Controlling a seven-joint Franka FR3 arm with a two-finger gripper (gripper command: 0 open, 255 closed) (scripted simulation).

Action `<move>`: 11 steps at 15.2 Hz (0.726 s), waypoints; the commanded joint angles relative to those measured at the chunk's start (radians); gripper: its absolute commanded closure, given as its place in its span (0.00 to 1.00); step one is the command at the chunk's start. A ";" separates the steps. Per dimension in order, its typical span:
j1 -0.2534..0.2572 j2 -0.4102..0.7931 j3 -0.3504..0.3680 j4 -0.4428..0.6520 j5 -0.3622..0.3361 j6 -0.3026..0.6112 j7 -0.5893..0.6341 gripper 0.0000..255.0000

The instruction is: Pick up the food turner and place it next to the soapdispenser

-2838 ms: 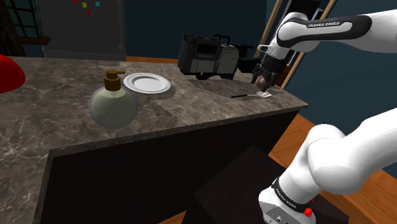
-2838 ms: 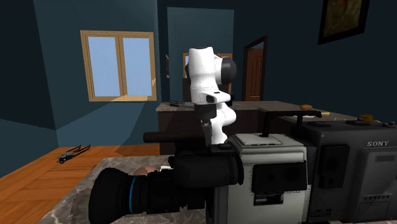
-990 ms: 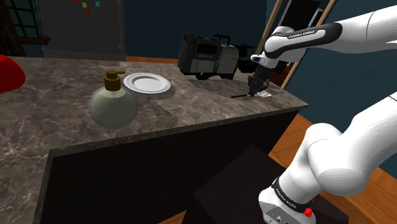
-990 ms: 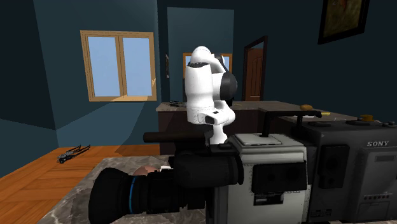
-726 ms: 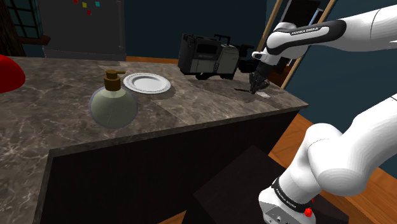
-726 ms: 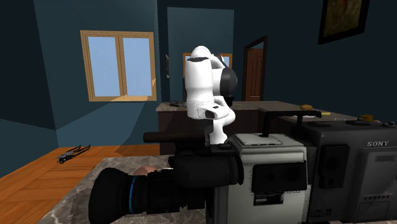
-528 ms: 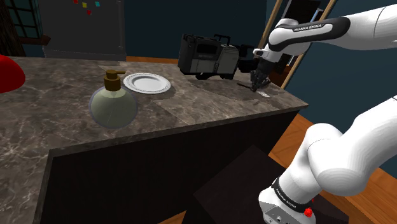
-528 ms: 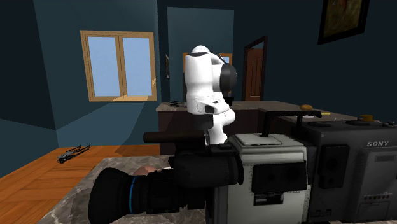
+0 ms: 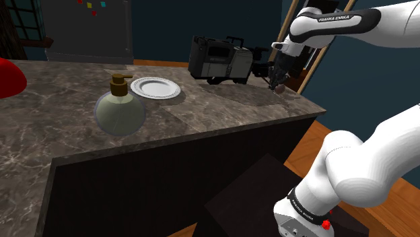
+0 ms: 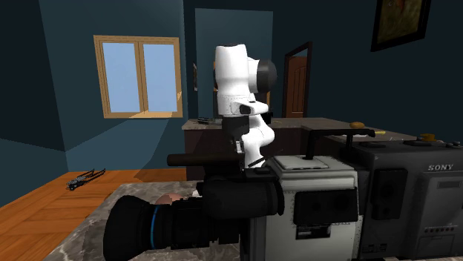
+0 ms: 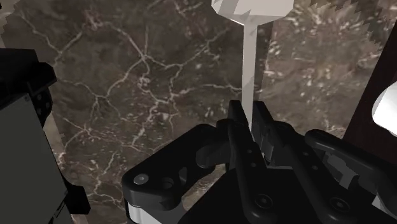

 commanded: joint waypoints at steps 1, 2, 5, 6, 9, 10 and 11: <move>0.001 -0.003 0.007 0.026 0.002 -0.029 0.001 1.00; 0.001 -0.005 0.011 0.038 0.002 -0.043 0.002 1.00; 0.002 -0.007 0.021 0.075 0.005 -0.083 0.003 1.00; 0.002 -0.008 0.023 0.088 0.006 -0.096 0.004 1.00; 0.005 -0.007 0.031 0.127 0.011 -0.136 0.004 1.00; 0.006 -0.006 0.033 0.141 0.012 -0.149 0.003 1.00; 0.007 -0.005 0.036 0.155 0.014 -0.162 0.003 1.00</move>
